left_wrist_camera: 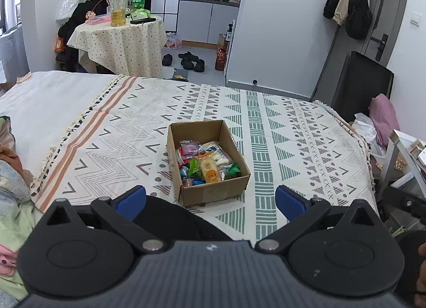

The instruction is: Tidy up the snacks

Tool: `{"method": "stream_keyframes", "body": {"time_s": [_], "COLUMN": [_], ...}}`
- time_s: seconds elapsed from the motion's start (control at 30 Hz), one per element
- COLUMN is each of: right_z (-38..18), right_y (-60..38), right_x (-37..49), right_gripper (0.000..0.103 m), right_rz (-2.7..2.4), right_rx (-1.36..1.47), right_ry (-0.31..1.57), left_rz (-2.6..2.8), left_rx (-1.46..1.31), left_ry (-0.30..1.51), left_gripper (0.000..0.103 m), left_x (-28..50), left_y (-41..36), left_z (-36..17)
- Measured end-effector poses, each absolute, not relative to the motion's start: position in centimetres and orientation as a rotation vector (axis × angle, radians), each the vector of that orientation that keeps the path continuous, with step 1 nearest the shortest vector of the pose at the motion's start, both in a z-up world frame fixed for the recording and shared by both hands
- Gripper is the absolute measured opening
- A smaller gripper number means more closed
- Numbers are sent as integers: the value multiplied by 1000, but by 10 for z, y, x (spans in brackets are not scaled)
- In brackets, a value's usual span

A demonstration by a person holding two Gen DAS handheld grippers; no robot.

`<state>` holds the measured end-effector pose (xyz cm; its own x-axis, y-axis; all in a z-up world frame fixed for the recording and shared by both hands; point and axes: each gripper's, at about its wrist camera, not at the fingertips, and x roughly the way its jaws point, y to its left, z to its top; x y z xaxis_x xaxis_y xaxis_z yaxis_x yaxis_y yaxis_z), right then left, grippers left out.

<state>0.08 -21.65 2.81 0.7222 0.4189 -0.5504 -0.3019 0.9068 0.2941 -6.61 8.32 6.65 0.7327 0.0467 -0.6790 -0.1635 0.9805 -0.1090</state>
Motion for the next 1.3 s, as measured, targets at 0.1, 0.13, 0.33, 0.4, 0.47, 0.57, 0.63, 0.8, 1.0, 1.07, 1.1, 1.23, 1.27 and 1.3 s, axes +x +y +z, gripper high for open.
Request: {"method": "stream_keyframes", "body": {"time_s": [0.1, 0.13, 0.33, 0.4, 0.47, 0.57, 0.63, 0.8, 1.0, 1.07, 1.1, 1.23, 1.27, 1.3], "right_z": [31, 32, 33, 32, 32, 30, 30, 29, 32, 33, 33, 35, 35, 35], "right_y": [-219, -219, -225, -227, -227, -225, -224, -223, -216, -214, -213, -209, -208, -208], "right_x": [-5, -6, -13, -15, -15, -16, -16, -17, -19, -20, -19, -21, -21, -21], "right_gripper": [103, 103, 103, 103, 103, 103, 103, 103, 103, 103, 103, 103, 103, 103], "right_rz": [399, 397, 380, 388, 394, 395, 394, 395, 403, 409, 412, 415, 416, 416], "right_rx": [184, 181, 169, 182, 188, 167, 167, 170, 142, 141, 138, 119, 117, 118], "right_ry": [641, 639, 631, 635, 640, 644, 649, 657, 649, 650, 650, 648, 648, 648], "left_rz": [116, 116, 113, 108, 104, 102, 100, 105, 104, 105, 105, 107, 106, 107], "left_rx": [-159, -149, -120, -114, -112, -108, -110, -115, -115, -114, -115, -118, -119, -120], "left_ry": [739, 737, 720, 718, 720, 721, 720, 719, 717, 715, 714, 712, 712, 712], "left_gripper": [103, 103, 103, 103, 103, 103, 103, 103, 103, 103, 103, 103, 103, 103], "left_x": [-71, -73, -81, -83, -83, -84, -84, -83, -83, -83, -83, -84, -84, -84], "left_y": [85, 84, 82, 81, 81, 79, 79, 79, 79, 79, 80, 81, 81, 81], "left_z": [65, 65, 67, 66, 65, 64, 64, 62, 63, 63, 63, 64, 64, 64]}}
